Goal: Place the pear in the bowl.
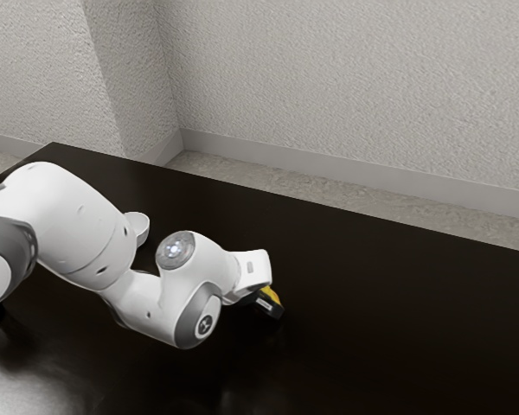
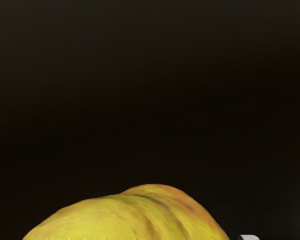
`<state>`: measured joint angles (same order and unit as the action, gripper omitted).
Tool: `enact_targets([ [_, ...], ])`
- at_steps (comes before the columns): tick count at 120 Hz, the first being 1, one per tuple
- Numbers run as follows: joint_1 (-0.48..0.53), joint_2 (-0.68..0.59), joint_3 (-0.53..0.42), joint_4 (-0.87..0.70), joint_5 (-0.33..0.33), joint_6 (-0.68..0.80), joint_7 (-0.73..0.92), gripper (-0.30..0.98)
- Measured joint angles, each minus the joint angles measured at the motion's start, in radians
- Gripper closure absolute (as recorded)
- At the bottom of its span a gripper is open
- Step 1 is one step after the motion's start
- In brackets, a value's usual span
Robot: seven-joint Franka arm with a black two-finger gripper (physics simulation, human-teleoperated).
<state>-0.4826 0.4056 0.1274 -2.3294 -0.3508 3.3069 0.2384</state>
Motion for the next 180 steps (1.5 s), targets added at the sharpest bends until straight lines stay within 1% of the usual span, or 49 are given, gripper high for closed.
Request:
enact_targets([
  [23, -0.007, -0.002, -0.001, 0.001, 0.000, -0.002, 0.002, 0.32],
  [44, -0.008, -0.013, -0.001, -0.001, -0.002, -0.005, 0.003, 0.36],
  [62, 0.002, -0.064, 0.002, -0.012, -0.001, -0.026, 0.007, 0.38],
  [68, 0.003, -0.079, 0.016, -0.016, -0.001, -0.035, 0.011, 0.39],
  [81, 0.003, -0.124, 0.077, -0.018, 0.001, -0.075, 0.025, 0.41],
  [88, 0.004, -0.152, 0.122, -0.015, 0.025, -0.105, 0.034, 0.42],
  [119, 0.003, -0.264, 0.307, -0.013, 0.185, -0.232, 0.065, 0.46],
  [143, 0.005, -0.297, 0.444, 0.000, 0.290, -0.297, 0.080, 0.48],
  [149, 0.021, -0.297, 0.459, 0.007, 0.318, -0.305, 0.083, 0.49],
  [161, 0.071, -0.295, 0.467, 0.025, 0.365, -0.318, 0.088, 0.44],
  [180, 0.136, -0.243, 0.465, 0.083, 0.408, -0.332, 0.094, 0.41],
])
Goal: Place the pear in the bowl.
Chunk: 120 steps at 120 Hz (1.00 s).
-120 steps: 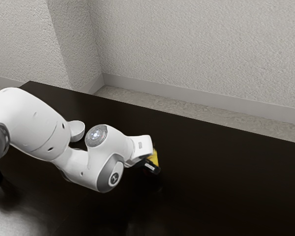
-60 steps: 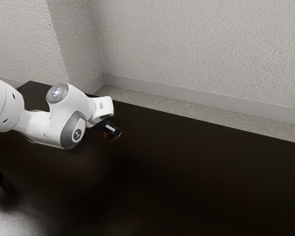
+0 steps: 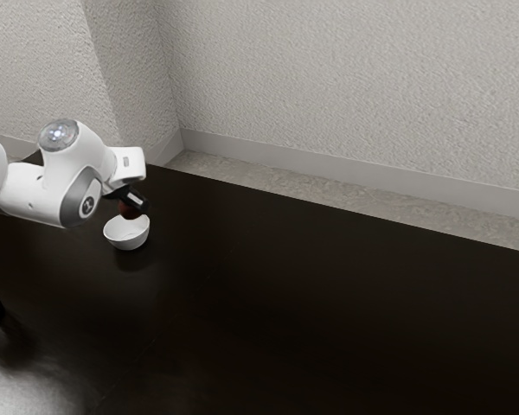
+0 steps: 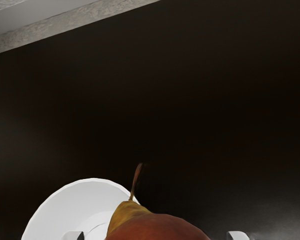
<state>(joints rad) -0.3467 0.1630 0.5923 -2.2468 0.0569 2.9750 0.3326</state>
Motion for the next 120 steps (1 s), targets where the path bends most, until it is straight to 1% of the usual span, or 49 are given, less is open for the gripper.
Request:
enact_targets([
  [16, 0.055, 0.055, -0.012, 0.088, 0.014, -0.045, 0.004, 0.40],
  [20, 0.084, 0.074, -0.034, 0.122, 0.016, -0.064, 0.005, 0.39],
  [24, 0.166, 0.089, -0.116, 0.152, 0.017, -0.083, 0.006, 0.39],
  [28, 0.303, 0.109, -0.258, 0.175, 0.019, -0.099, 0.008, 0.39],
  [33, 0.494, 0.142, -0.460, 0.207, 0.022, -0.116, 0.010, 0.38],
  [36, 0.578, 0.157, -0.550, 0.223, 0.025, -0.125, 0.012, 0.39],
  [40, 0.645, 0.178, -0.622, 0.245, 0.029, -0.136, 0.014, 0.39],
  [45, 0.689, 0.197, -0.668, 0.267, 0.034, -0.150, 0.016, 0.39],
  [51, 0.720, 0.213, -0.693, 0.290, 0.041, -0.166, 0.018, 0.39],
  [60, 0.747, 0.217, -0.706, 0.304, 0.050, -0.187, 0.022, 0.39],
  [92, 0.787, 0.223, -0.710, 0.308, 0.066, -0.217, 0.032, 0.38],
  [105, 0.788, 0.233, -0.710, 0.310, 0.066, -0.222, 0.039, 0.23],
  [120, 0.788, 0.235, -0.713, 0.319, 0.066, -0.226, 0.046, 0.14],
])
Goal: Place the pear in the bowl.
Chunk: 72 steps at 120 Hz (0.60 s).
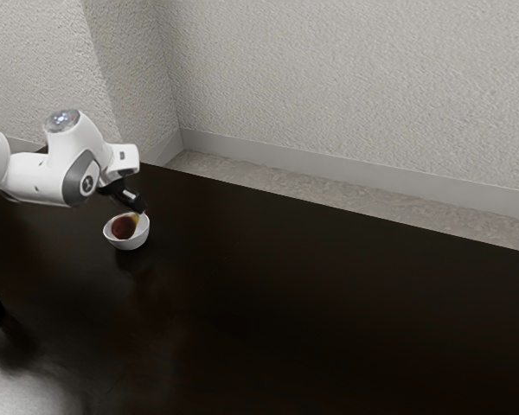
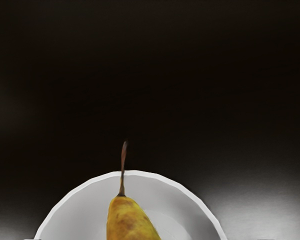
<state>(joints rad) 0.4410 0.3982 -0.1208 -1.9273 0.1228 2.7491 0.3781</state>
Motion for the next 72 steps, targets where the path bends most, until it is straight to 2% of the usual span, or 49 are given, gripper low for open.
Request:
enact_targets([
  [16, -0.014, -0.024, -0.002, -0.006, -0.002, -0.011, 0.006, 0.08],
  [27, -0.040, -0.098, -0.004, -0.017, -0.031, -0.104, 0.009, 0.06],
  [43, -0.099, -0.256, 0.005, 0.007, -0.119, -0.363, 0.002, 0.04],
  [59, -0.191, -0.326, 0.007, 0.199, -0.140, -0.679, -0.055, 0.03],
  [72, -0.409, -0.336, 0.136, 0.334, -0.146, -0.884, -0.102, 0.02],
])
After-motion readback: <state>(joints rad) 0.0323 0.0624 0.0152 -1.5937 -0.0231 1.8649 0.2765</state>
